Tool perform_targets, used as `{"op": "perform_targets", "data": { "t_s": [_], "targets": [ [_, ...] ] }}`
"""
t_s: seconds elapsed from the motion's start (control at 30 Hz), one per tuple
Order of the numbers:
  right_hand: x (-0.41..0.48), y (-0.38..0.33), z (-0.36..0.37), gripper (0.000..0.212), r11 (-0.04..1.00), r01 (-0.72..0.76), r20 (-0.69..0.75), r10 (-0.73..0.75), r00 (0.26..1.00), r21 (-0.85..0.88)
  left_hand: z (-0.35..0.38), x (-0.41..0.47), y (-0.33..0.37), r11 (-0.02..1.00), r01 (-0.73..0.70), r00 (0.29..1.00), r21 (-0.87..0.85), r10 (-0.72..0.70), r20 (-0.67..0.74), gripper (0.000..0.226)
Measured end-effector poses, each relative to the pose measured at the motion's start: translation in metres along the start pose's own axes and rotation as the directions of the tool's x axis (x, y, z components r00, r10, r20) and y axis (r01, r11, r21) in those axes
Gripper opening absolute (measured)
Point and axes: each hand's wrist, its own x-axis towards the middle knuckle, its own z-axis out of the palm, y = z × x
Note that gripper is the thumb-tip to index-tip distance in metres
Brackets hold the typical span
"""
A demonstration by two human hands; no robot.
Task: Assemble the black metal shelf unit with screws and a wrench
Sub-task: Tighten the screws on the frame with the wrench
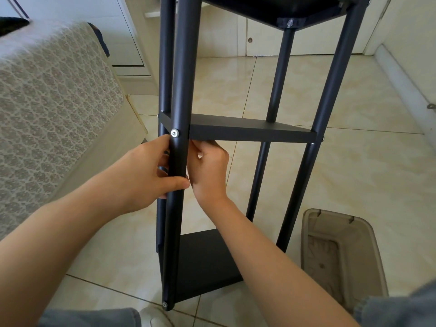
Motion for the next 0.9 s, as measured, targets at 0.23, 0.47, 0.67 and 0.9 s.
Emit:
{"op": "perform_targets", "data": {
  "t_s": [0.23,0.47,0.67,0.9],
  "targets": [
    [-0.014,0.011,-0.036,0.021,0.993,-0.050,0.149,0.066,0.987,-0.107,0.001,0.004,0.003,0.999,0.004,1.000,0.047,-0.004,0.009,0.048],
    [-0.018,-0.001,-0.092,0.020,0.964,-0.153,0.260,0.209,0.943,-0.220,0.000,0.009,0.003,0.997,-0.009,1.000,0.078,0.008,0.010,0.055],
    [0.036,-0.047,-0.141,0.024,0.759,-0.156,0.591,0.602,0.537,-0.632,-0.003,0.009,0.005,0.998,0.009,1.000,0.066,-0.011,0.027,0.064],
    [0.064,-0.075,-0.208,0.023,0.506,-0.087,0.418,0.787,0.453,-0.858,-0.003,0.007,0.008,0.999,0.009,1.000,0.050,-0.010,0.024,0.062]
  ]
}}
